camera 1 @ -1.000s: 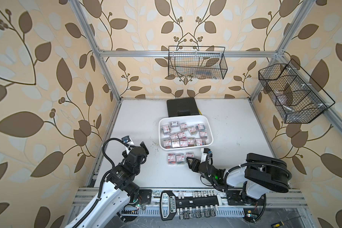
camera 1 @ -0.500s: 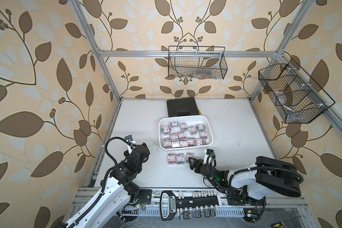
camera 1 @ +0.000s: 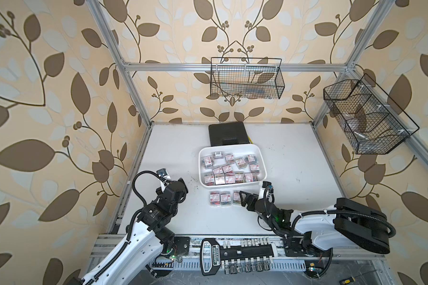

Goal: Take the paper clips out of the storage box
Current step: Adjust the boxed paper clips at the center of the board.

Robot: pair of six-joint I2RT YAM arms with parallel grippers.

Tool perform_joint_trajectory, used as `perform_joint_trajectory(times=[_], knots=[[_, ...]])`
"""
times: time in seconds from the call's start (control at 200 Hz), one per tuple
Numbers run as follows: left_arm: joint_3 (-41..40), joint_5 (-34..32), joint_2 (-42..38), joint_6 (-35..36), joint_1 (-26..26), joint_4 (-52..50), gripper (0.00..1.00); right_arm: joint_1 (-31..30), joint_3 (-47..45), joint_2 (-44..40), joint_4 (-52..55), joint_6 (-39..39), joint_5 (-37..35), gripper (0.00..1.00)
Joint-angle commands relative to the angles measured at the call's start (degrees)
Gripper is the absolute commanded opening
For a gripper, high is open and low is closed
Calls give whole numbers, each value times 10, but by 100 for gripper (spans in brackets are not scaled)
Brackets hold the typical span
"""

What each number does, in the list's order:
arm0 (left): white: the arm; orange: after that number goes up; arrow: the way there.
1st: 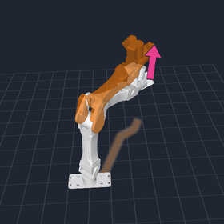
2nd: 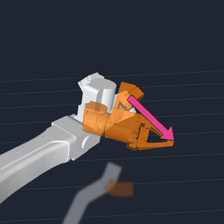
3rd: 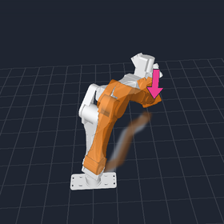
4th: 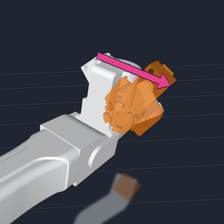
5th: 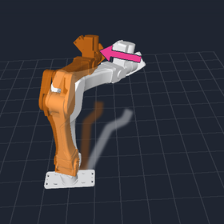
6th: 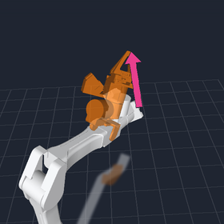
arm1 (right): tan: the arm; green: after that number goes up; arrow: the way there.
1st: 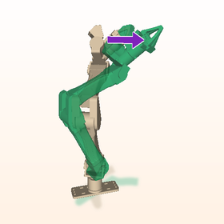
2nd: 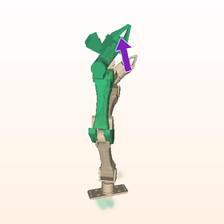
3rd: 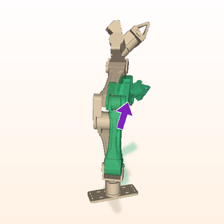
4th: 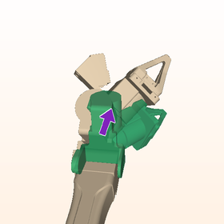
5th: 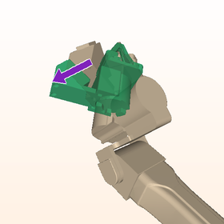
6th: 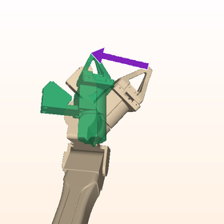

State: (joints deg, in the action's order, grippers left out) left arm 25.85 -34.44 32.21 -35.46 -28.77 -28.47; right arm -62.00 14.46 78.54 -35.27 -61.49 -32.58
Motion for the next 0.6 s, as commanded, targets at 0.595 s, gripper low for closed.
perform_joint_trajectory(times=[0.595], knots=[[10,20,2,18,4,23,77,-32,65,156,-102,21,39,56]])
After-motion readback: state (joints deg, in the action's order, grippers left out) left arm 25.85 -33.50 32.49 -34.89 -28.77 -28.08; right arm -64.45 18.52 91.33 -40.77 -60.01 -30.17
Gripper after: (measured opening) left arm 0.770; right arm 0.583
